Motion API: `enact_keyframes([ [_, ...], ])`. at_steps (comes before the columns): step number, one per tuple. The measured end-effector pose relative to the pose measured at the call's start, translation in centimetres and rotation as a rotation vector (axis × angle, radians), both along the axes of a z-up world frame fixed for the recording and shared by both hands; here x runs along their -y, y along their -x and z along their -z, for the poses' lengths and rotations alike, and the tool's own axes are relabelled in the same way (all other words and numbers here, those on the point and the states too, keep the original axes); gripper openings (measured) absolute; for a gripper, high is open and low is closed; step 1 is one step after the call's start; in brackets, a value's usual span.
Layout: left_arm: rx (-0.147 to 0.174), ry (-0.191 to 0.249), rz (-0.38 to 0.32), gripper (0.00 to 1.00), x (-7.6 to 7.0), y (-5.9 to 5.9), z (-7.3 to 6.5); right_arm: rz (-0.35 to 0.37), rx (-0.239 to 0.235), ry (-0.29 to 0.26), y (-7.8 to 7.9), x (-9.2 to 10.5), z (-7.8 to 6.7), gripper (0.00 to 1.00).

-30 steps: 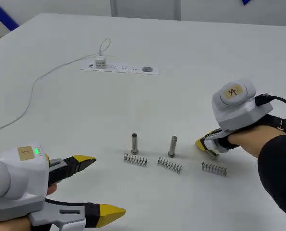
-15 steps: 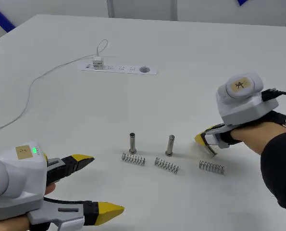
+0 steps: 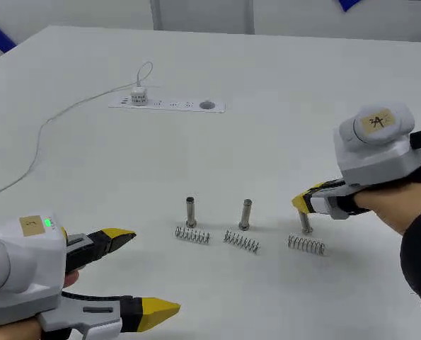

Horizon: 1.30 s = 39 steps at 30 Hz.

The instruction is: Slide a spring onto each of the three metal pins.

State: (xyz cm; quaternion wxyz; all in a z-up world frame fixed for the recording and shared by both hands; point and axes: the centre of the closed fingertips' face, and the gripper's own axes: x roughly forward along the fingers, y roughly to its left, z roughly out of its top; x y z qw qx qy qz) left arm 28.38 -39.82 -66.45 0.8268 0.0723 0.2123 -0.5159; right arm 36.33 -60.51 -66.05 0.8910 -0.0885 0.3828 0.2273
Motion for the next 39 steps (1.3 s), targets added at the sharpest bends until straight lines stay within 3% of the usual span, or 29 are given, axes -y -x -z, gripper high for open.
enact_keyframes([
  [14, -0.002, -0.017, 0.013, 0.79, 0.2, 0.3, 0.2, 0.006, 0.037, -0.016, 1.5, 0.4, -0.7, 0.09],
  [22, -0.003, -0.032, 0.019, 0.79, 0.2, 0.4, 0.3, 0.012, 0.04, -0.018, 2.0, 0.9, -0.7, 0.09],
  [39, 0.001, -0.023, 0.006, 0.79, 0.0, 0.3, 0.0, -0.008, 0.039, 0.001, 3.0, 1.0, -0.5, 0.09],
])
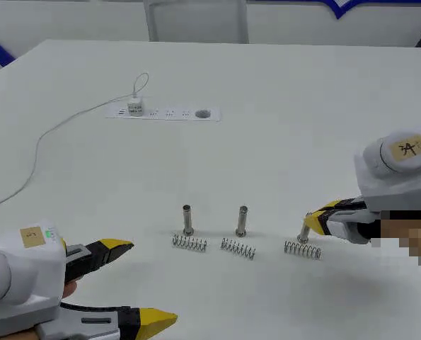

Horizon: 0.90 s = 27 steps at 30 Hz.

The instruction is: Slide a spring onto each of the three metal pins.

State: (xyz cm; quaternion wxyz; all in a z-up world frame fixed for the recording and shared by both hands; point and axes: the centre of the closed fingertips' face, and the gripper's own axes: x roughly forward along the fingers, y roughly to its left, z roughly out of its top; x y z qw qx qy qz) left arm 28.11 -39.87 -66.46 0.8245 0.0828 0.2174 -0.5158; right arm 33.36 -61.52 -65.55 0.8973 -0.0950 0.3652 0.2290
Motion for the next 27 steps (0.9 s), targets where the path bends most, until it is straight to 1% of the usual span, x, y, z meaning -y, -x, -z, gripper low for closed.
enact_keyframes([
  [7, 0.001, 0.006, 0.007, 0.79, 0.1, 0.1, 0.0, 0.003, -0.007, 0.005, 0.8, 0.4, 0.2, 0.1],
  [12, -0.001, 0.009, 0.013, 0.79, 0.3, 0.2, -0.1, 0.0, -0.013, 0.003, 1.5, 0.2, 0.3, 0.1],
  [15, -0.002, 0.01, 0.019, 0.79, 0.4, 0.3, 0.0, -0.029, -0.017, 0.003, 1.9, -0.4, 0.5, 0.1],
  [18, -0.004, 0.011, 0.023, 0.79, 0.4, 0.3, 0.1, -0.076, -0.022, 0.014, 2.3, -1.3, 0.8, 0.1],
  [23, -0.004, 0.013, 0.024, 0.79, 0.4, 0.3, 0.0, -0.143, -0.036, 0.037, 2.3, -2.3, 1.5, 0.14],
  [25, -0.005, 0.013, 0.023, 0.79, 0.4, 0.3, 0.0, -0.171, -0.034, 0.061, 2.1, -2.5, 1.8, 0.15],
  [27, -0.006, 0.014, 0.021, 0.79, 0.4, 0.2, 0.0, -0.182, -0.038, 0.07, 1.8, -2.6, 2.2, 0.15],
])
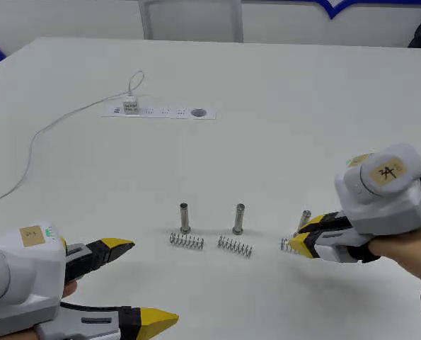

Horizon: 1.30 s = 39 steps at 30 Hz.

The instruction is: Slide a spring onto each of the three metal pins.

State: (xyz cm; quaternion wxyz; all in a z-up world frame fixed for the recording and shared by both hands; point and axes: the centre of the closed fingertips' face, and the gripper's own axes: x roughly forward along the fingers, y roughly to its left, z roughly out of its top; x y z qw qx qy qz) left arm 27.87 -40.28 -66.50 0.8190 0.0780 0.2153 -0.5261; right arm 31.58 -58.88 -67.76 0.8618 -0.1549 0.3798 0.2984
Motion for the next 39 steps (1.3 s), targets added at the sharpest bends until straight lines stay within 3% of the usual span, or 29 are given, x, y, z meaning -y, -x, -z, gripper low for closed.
enact_keyframes([
  [5, -0.001, -0.002, -0.006, 0.79, -0.1, -0.1, 0.0, -0.046, -0.013, 0.02, -0.5, -0.5, 0.7, 0.15],
  [10, -0.002, -0.004, -0.012, 0.79, -0.2, -0.2, 0.0, -0.107, -0.013, 0.095, -0.8, -0.9, 1.5, 0.15],
  [14, -0.003, -0.005, -0.018, 0.79, -0.3, -0.2, 0.1, -0.125, -0.023, 0.123, -1.1, -0.8, 2.1, 0.15],
  [22, -0.006, -0.005, -0.022, 0.79, -0.4, -0.2, 0.1, -0.102, -0.07, 0.127, -0.3, -0.3, 2.7, 0.12],
  [31, -0.006, -0.009, -0.014, 0.78, -0.2, 0.0, 0.1, -0.056, -0.145, 0.066, 1.5, -1.0, 2.5, 0.12],
  [34, -0.006, -0.007, -0.014, 0.78, -0.2, 0.0, 0.0, -0.11, -0.118, 0.114, 1.6, -1.1, 2.4, 0.14],
  [39, -0.005, -0.006, -0.012, 0.78, -0.2, 0.0, 0.0, -0.217, -0.112, 0.162, 1.9, -1.9, 2.4, 0.14],
])
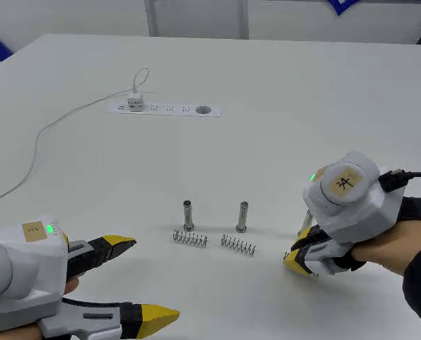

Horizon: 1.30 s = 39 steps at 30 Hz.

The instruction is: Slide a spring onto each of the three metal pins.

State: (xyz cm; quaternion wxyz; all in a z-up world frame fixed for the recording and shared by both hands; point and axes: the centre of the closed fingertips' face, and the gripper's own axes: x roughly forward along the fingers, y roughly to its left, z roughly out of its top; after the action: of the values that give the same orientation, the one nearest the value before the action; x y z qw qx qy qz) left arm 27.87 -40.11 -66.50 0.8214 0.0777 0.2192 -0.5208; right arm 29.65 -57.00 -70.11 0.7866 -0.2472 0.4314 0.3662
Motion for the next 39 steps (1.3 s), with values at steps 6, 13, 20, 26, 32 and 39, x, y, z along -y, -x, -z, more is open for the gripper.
enact_keyframes([
  [6, 0.001, 0.002, -0.001, 0.78, 0.0, 0.0, -0.1, -0.093, -0.04, 0.091, 0.2, -0.3, 0.8, 0.14],
  [13, 0.0, 0.006, -0.003, 0.78, -0.1, -0.1, 0.0, -0.231, -0.083, 0.191, 0.3, -0.3, 1.1, 0.14],
  [20, 0.0, 0.007, -0.007, 0.78, -0.1, -0.2, -0.1, -0.313, -0.094, 0.237, 0.2, -0.5, 1.2, 0.14],
  [26, 0.001, 0.006, -0.007, 0.78, -0.1, -0.2, -0.1, -0.308, -0.123, 0.234, 0.4, -0.5, 1.2, 0.12],
  [32, 0.006, 0.005, -0.002, 0.78, -0.1, -0.2, -0.1, -0.261, -0.102, 0.199, 0.6, -0.2, 0.8, 0.12],
  [39, 0.01, 0.002, 0.042, 0.74, 0.7, 0.4, -0.6, -0.177, -0.032, 0.073, 0.4, -0.8, -1.7, 0.12],
])
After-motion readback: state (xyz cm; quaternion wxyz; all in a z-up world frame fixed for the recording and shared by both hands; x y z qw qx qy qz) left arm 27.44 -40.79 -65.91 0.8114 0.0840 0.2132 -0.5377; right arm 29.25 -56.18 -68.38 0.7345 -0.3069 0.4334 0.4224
